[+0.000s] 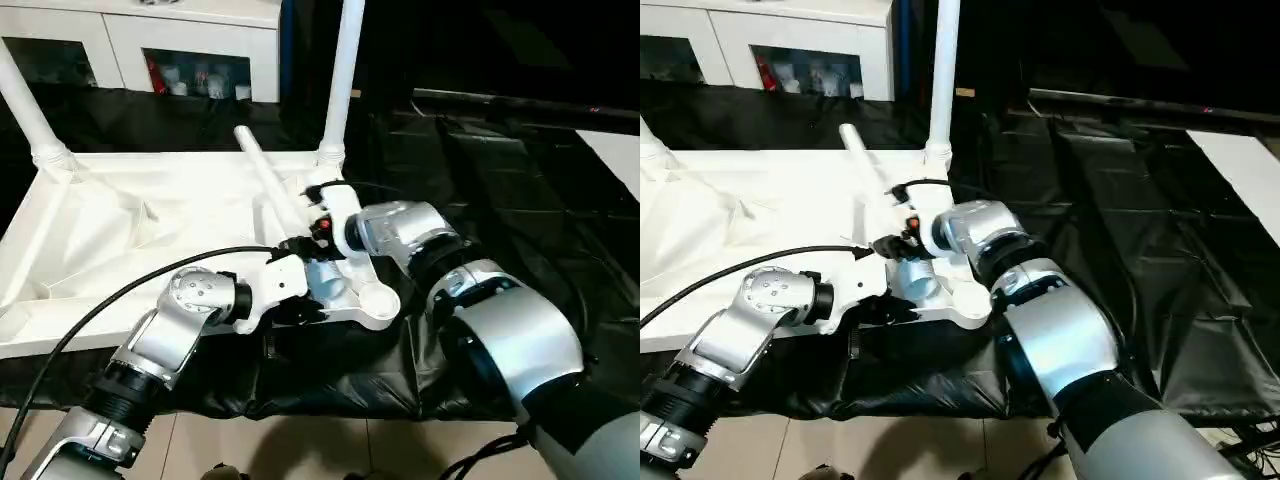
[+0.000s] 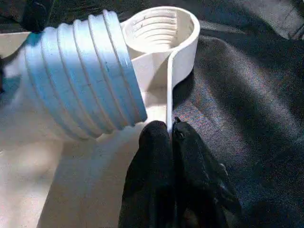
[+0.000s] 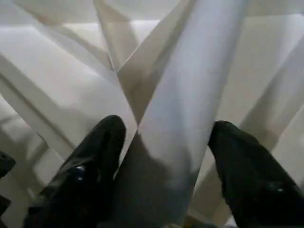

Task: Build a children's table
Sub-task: Insert table leg to table base

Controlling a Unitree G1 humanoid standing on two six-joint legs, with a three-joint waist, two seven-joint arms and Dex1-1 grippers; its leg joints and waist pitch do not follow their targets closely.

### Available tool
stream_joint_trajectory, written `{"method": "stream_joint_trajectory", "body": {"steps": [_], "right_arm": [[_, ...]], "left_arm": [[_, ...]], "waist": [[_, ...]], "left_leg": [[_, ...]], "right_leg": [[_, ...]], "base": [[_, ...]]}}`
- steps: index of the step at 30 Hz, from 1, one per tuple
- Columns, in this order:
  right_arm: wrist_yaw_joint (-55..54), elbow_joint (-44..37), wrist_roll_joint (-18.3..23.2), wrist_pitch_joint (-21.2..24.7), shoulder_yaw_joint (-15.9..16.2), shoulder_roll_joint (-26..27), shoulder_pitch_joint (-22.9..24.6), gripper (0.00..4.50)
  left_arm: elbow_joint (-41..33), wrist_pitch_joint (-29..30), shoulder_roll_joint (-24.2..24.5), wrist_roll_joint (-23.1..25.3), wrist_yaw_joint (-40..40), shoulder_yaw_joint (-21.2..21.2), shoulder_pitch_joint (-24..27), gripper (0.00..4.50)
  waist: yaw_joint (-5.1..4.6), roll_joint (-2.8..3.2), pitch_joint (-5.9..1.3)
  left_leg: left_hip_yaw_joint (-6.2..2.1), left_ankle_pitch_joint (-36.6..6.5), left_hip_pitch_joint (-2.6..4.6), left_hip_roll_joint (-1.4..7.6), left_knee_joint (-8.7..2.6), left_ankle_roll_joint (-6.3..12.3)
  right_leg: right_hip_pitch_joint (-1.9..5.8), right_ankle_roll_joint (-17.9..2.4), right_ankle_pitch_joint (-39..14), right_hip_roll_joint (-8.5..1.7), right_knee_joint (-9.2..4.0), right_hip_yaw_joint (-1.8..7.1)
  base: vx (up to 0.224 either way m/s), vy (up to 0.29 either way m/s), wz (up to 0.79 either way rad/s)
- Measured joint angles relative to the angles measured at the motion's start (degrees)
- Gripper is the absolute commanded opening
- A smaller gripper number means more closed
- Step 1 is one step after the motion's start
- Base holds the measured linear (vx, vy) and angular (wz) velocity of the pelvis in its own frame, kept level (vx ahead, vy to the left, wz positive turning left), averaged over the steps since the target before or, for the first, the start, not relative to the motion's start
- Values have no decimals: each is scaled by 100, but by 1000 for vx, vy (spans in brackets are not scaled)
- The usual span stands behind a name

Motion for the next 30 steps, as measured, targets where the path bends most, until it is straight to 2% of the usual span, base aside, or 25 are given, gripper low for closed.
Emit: {"method": "stream_joint_trajectory", "body": {"steps": [1, 2, 3, 5, 7, 12, 14, 15, 20, 22, 24, 26, 27, 28, 29, 30], "right_arm": [[-26, 21, 50, -7, -62, -9, 8, 267], [-40, 43, 103, -14, -154, -23, 23, 259], [-45, 67, 184, -16, -283, -35, 47, 255], [-36, 82, 348, -23, -479, -76, 103, 247], [1, 82, 575, -44, -725, -179, 219, 226], [226, 82, 830, -89, -1082, -408, 343, 191], [271, 80, 888, -89, -1167, -478, 359, 181], [332, 75, 970, -86, -1263, -537, 385, 163], [502, -109, 1373, -7, -1751, -854, 460, 133], [618, -213, 1451, 70, -1786, -953, 461, 110], [728, -311, 1447, 110, -1775, -1005, 513, 90], [810, -360, 1415, 89, -1730, -1012, 635, 90], [869, -380, 1361, 31, -1652, -1010, 740, 67], [879, -380, 1325, -10, -1626, -1004, 804, 67], [879, -381, 1282, -70, -1603, -999, 854, 111], [876, -384, 1253, -194, -1602, -963, 880, 111]], "left_arm": [[11, -8, -8, 8, 20, 0, -5, 0], [23, -2, -20, 10, 24, -1, -16, 44], [37, 14, -22, 4, 15, 0, -28, 55], [34, 44, -13, -75, -5, 18, -28, 55], [-16, 105, -53, -243, -45, 90, -15, 89], [-279, 165, -44, -588, -210, 260, -3, 129], [-325, 181, -38, -698, -246, 313, -4, 136], [-361, 224, -36, -784, -313, 354, -1, 138], [-555, 465, 48, -1171, -444, 625, 21, 138], [-600, 681, 128, -1324, -491, 727, 39, 138], [-603, 971, 182, -1469, -531, 817, 43, 138], [-603, 1162, 206, -1538, -529, 905, 43, 138], [-602, 1317, 230, -1622, -529, 960, 43, 138], [-602, 1396, 257, -1635, -525, 992, 43, 138], [-596, 1458, 268, -1641, -477, 1024, 43, 138], [-532, 1554, 266, -1645, -308, 1131, 26, 138]], "waist": [[0, 0, 0], [-2, 0, 0], [-1, 0, 0], [6, -4, 0], [39, -13, 4], [44, -12, 6], [45, -5, 10], [48, 1, 14], [56, 4, 16], [50, 4, 16], [47, 41, 30], [50, 55, 33], [50, 56, 33], [50, 59, 36], [50, 63, 38], [44, 70, 43]], "left_leg": [[0, 0, 0, 0, 0, 0], [0, 0, 0, 0, 2, 0], [0, 0, 0, 0, 3, 0], [-1, 0, -1, 0, 3, 0], [-1, 0, -4, 2, 7, 0], [1, 0, -11, 9, 11, 0], [1, 1, -11, 11, 13, -1], [1, 1, -13, 14, 16, -2], [1, 3, -47, 18, 33, -4], [1, 3, -52, 21, 41, -4], [1, 3, -55, 27, 51, -4], [-1, 4, -53, 29, 51, -6], [-1, 5, -54, 31, 52, -8], [-2, 7, -57, 30, 52, -11], [-1, 8, -57, 30, 53, -12], [-2, 8, -59, 30, 56, -12]], "right_leg": [[0, 0, 0, 0, 0, 0], [0, 0, 0, 0, 0, 0], [0, 0, 1, 0, 0, 0], [0, -2, 2, 0, 1, 0], [0, -6, 4, 0, 3, -1], [-5, -8, 5, 5, 11, -2], [-6, -7, 5, 7, 15, -3], [-8, -7, 5, 9, 17, -3], [-43, -8, 5, 9, 39, -3], [-52, -9, 4, 12, 50, -3], [-54, -13, 5, 17, 53, -3], [-54, -16, 6, 18, 56, -3], [-56, -16, 6, 20, 59, -3], [-60, -18, 7, 20, 60, -3], [-60, -18, 7, 20, 60, -3], [-63, -22, 10, 20, 62, -3]], "base": [[0, 0, 0], [0, 0, 0], [0, 0, 0], [0, 0, 0], [0, 0, 0], [0, 0, 0], [0, 0, 0], [0, 0, 0], [0, 0, 0], [0, 0, 0], [0, 0, 0], [0, 0, 0], [0, 0, 0], [0, 0, 0], [0, 0, 0], [0, 0, 0]]}}
